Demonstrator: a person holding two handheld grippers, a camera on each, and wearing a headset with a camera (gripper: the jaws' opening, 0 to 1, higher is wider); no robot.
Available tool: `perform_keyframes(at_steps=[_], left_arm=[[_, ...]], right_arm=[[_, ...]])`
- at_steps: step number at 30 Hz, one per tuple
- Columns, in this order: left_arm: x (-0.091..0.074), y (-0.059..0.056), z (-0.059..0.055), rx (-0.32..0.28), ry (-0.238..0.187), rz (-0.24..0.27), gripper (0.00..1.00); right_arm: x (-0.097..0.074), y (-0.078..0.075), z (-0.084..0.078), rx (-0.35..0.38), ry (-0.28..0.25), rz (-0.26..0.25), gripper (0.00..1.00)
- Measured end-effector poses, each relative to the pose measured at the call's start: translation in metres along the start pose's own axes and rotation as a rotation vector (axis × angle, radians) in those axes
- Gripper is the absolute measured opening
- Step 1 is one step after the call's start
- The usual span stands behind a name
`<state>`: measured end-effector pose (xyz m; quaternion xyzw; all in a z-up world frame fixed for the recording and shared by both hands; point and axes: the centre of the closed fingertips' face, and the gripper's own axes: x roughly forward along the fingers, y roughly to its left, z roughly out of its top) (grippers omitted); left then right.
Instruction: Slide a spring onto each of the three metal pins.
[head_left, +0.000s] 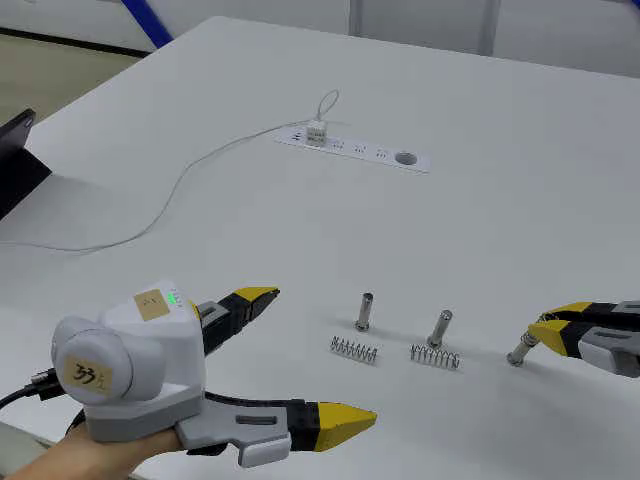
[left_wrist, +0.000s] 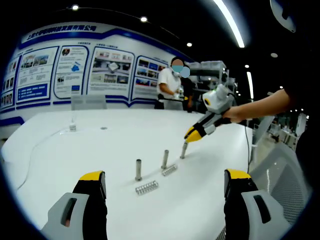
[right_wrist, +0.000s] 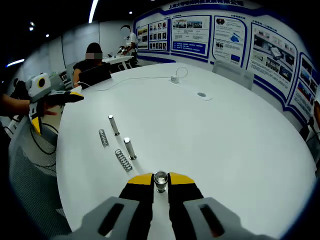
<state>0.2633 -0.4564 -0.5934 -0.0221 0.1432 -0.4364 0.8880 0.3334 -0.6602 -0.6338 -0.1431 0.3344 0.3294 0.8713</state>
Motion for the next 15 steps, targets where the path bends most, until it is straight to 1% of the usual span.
perform_keyframes(at_steps=[4, 10, 15], left_arm=[[0.000, 0.002, -0.002, -0.008, 0.006, 0.006, 1.00], [0.000, 0.003, -0.003, -0.012, 0.010, 0.011, 1.00], [0.000, 0.003, -0.003, -0.014, 0.011, 0.012, 1.00]], right_arm=[[0.006, 0.001, -0.004, -0.014, 0.020, 0.002, 0.11], [0.013, 0.004, -0.014, -0.051, 0.067, 0.012, 0.11], [0.017, 0.005, -0.021, -0.049, 0.089, 0.019, 0.11]])
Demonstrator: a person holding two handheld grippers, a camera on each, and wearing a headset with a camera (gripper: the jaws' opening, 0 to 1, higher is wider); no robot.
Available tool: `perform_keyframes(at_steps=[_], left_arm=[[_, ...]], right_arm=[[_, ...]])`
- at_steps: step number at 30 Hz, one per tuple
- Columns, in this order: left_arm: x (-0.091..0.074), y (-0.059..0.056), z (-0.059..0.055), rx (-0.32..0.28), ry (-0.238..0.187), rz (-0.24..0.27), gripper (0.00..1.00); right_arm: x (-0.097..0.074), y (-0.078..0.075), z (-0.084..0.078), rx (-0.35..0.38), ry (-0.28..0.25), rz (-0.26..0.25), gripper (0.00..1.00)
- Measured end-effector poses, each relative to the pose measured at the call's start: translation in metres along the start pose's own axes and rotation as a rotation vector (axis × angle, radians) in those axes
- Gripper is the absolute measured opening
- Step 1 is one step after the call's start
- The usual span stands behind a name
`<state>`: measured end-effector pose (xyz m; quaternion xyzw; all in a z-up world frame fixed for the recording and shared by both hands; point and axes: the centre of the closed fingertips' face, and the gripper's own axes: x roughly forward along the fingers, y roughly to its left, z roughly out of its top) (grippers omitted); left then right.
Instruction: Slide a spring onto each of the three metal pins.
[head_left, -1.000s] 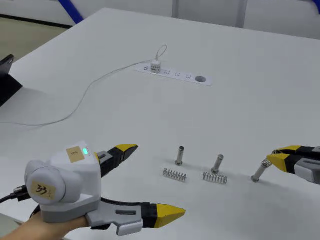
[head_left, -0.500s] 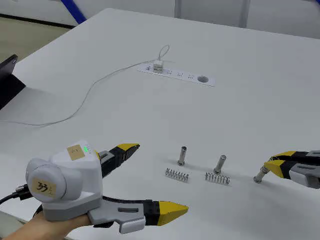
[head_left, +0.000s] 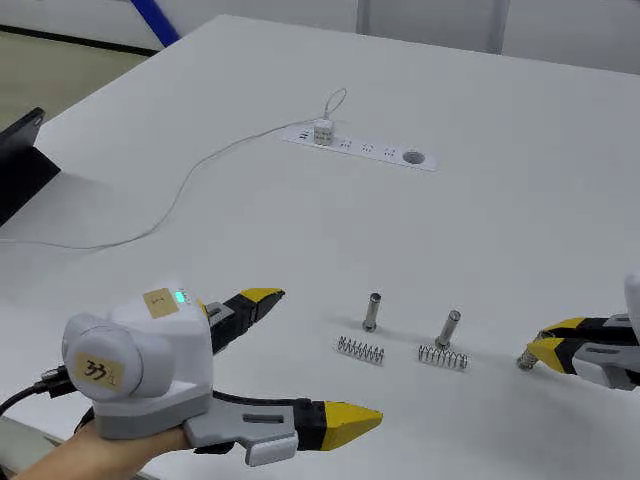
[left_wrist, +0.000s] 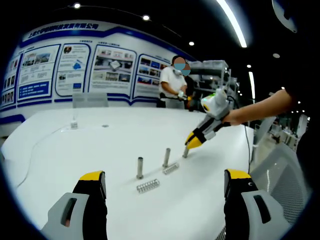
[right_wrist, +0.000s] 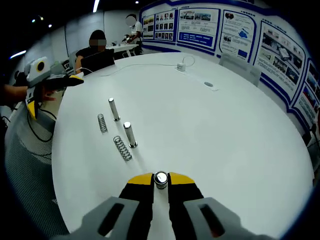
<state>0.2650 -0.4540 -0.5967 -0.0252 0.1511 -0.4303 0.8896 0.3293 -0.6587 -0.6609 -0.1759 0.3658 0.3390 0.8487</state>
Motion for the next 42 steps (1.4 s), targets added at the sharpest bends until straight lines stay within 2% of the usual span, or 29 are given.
perform_keyframes(at_steps=[20, 33, 38, 40, 42], left_arm=[[0.000, 0.001, -0.002, -0.023, 0.006, 0.002, 1.00], [-0.001, 0.002, -0.001, -0.033, 0.000, 0.009, 1.00], [-0.001, 0.004, -0.002, -0.032, 0.006, 0.015, 1.00], [-0.001, 0.004, 0.000, -0.041, -0.001, 0.014, 1.00], [-0.002, 0.004, 0.001, -0.049, -0.009, 0.016, 1.00]], right_arm=[[0.005, 0.002, -0.003, -0.001, 0.012, 0.010, 0.11], [0.003, 0.003, -0.004, -0.053, 0.027, -0.007, 0.12], [-0.003, 0.002, 0.003, -0.050, -0.001, -0.003, 0.13], [-0.005, 0.003, 0.006, -0.045, -0.018, 0.006, 0.16], [-0.009, 0.002, 0.008, -0.053, -0.022, -0.006, 0.16]])
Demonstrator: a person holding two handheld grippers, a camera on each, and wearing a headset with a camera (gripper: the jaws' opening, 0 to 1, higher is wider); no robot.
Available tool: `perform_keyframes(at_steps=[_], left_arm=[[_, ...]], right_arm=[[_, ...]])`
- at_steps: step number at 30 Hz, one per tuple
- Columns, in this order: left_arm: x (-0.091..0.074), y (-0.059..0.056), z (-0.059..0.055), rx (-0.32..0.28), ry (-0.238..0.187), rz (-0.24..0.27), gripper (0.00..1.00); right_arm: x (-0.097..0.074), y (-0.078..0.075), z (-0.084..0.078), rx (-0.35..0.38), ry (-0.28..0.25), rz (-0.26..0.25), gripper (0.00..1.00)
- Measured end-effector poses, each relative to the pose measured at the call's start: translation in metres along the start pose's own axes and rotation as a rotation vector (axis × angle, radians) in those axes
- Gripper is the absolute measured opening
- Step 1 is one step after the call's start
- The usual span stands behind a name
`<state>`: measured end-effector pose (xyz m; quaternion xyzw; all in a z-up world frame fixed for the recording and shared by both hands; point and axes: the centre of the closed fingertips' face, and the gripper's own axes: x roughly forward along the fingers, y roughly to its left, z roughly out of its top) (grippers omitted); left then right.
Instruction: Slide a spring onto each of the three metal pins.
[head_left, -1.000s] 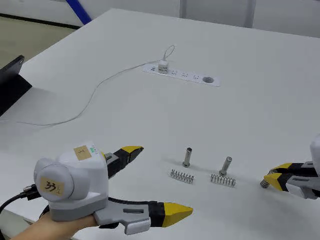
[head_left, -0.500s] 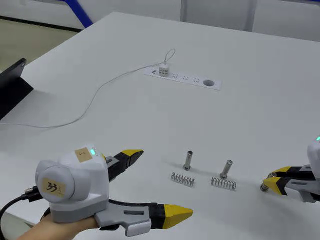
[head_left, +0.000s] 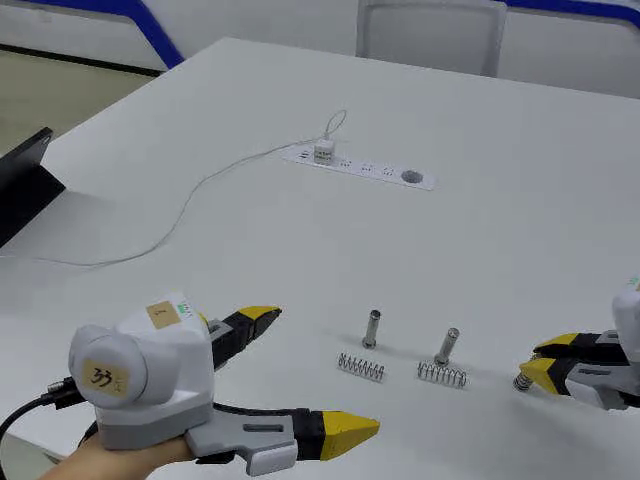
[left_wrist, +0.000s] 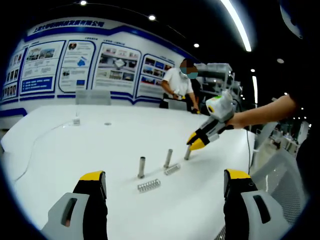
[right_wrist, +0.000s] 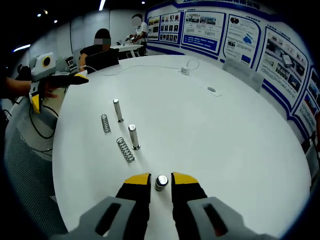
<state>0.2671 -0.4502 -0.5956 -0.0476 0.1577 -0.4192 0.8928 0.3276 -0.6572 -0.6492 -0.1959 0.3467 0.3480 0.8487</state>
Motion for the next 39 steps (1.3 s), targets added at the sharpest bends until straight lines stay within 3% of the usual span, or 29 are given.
perform_keyframes(at_steps=[9, 17, 21, 27, 39], left_arm=[[-0.002, 0.001, 0.006, -0.014, -0.030, 0.006, 1.00], [-0.001, 0.000, 0.002, -0.006, -0.007, 0.003, 0.99], [-0.001, -0.001, 0.003, -0.007, -0.010, 0.000, 0.99], [-0.003, 0.000, 0.010, -0.007, -0.038, 0.008, 0.97], [-0.001, -0.003, 0.004, 0.006, -0.007, -0.006, 0.97]], right_arm=[[-0.015, 0.006, 0.013, -0.027, -0.051, -0.001, 0.19], [-0.018, 0.015, 0.020, -0.058, -0.072, 0.007, 0.20], [-0.018, 0.027, 0.024, -0.064, -0.086, 0.022, 0.20], [-0.012, 0.044, 0.030, -0.078, -0.109, 0.073, 0.20], [0.013, 0.065, 0.027, -0.155, -0.057, 0.131, 0.22]])
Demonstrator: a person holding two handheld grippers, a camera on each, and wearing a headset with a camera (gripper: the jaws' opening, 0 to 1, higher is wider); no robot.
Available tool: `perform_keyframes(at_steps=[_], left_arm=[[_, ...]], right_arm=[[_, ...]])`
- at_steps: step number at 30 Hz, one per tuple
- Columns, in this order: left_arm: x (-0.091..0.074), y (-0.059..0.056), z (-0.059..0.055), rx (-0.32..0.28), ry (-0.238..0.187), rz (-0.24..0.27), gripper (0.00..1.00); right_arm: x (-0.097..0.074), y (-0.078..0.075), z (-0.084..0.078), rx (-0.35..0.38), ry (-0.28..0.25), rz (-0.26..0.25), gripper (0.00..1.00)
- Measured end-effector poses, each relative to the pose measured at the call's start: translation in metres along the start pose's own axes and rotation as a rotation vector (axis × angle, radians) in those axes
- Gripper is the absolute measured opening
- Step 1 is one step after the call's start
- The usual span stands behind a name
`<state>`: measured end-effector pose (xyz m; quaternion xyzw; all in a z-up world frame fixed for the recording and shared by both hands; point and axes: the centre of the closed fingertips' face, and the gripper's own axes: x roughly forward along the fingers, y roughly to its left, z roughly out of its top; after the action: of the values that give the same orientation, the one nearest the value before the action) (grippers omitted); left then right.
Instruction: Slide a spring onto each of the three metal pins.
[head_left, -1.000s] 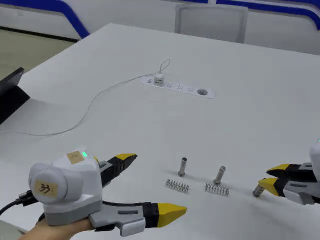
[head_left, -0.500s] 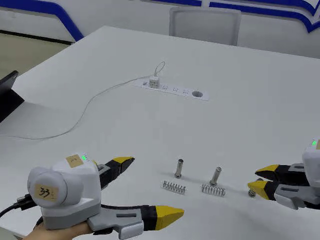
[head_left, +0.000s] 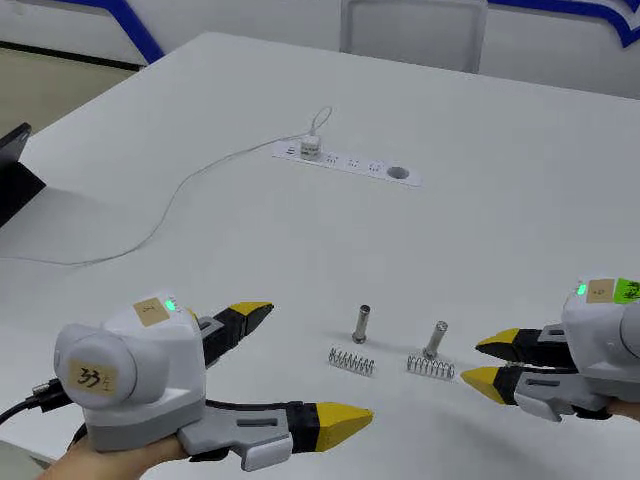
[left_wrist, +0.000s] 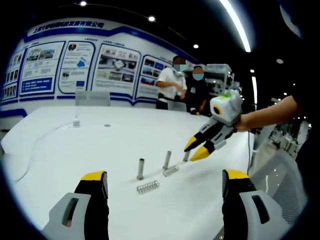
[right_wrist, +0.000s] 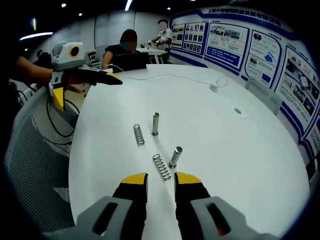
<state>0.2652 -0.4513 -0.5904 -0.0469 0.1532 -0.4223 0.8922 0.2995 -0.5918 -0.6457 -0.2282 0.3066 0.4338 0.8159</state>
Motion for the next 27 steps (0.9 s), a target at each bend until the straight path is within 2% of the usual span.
perform_keyframes(at_steps=[16, 27], left_arm=[[-0.001, 0.006, -0.002, -0.022, 0.005, 0.016, 0.96], [0.000, 0.006, -0.007, -0.025, 0.031, 0.011, 0.95]], right_arm=[[0.025, 0.006, -0.007, -0.023, 0.050, 0.059, 0.22], [0.046, 0.001, -0.013, -0.022, 0.084, 0.070, 0.22]])
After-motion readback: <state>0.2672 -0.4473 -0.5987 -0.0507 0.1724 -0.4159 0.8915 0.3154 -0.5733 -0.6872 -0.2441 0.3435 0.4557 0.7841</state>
